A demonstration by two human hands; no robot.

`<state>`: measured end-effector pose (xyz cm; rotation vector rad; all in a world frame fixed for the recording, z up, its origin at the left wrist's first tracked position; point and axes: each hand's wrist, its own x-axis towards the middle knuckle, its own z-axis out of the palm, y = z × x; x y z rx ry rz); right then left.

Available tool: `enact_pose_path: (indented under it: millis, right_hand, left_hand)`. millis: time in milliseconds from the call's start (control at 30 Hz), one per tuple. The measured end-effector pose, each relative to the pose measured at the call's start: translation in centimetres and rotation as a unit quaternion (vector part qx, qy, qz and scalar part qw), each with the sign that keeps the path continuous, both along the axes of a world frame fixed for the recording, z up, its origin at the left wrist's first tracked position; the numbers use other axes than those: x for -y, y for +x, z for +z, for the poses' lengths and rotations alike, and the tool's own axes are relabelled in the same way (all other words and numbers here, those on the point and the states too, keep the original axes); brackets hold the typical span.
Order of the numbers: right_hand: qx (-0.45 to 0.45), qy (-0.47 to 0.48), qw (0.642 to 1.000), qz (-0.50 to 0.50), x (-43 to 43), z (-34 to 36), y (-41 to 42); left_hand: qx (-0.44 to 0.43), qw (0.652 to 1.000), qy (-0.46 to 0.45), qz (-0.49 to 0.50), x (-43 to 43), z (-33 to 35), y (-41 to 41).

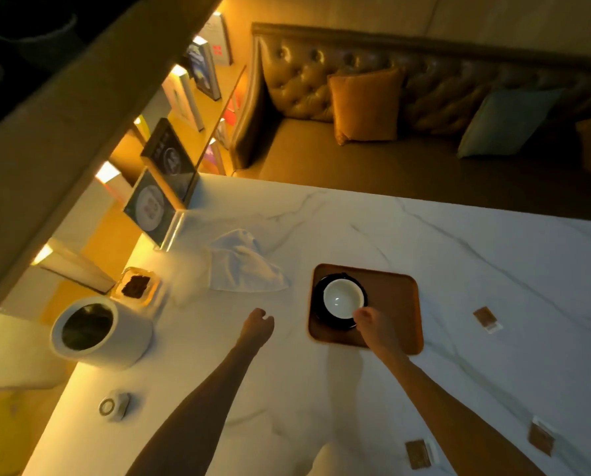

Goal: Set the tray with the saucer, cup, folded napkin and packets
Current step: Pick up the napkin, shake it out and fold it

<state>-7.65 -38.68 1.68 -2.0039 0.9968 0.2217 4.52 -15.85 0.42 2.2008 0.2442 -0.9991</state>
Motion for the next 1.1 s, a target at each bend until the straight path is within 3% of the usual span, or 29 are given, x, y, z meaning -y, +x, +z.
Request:
enact_pose_path:
  millis: [167,467,767,1000,1100]
  right_hand:
    - [0.004,-0.002,0.995,0.099,-5.3,0.5,7.2]
    - [0.007,-0.114,0.953,0.282,-15.4,-0.6,22.8]
    - [0.006,-0.21,0.869,0.449,-20.5,-5.2,35.1]
    - [-0.031,-0.294,0.755,0.585,-20.8,-9.7,37.3]
    - [-0.013,-0.328,0.773,0.542,-19.1,-9.8,36.1]
  left_hand:
    - [0.06,0.997,0.022,0.037,-5.2,0.8,3.9]
    - [0.11,0.985,0.068,0.112,-10.4,-2.6,14.3]
    - [0.052,0.987,0.089,0.12,-9.6,-8.9,19.2]
    - [0.097,0.98,0.125,0.116,-8.1,-11.4,17.8]
    - [0.121,0.98,0.125,0.096,-7.9,-11.4,17.3]
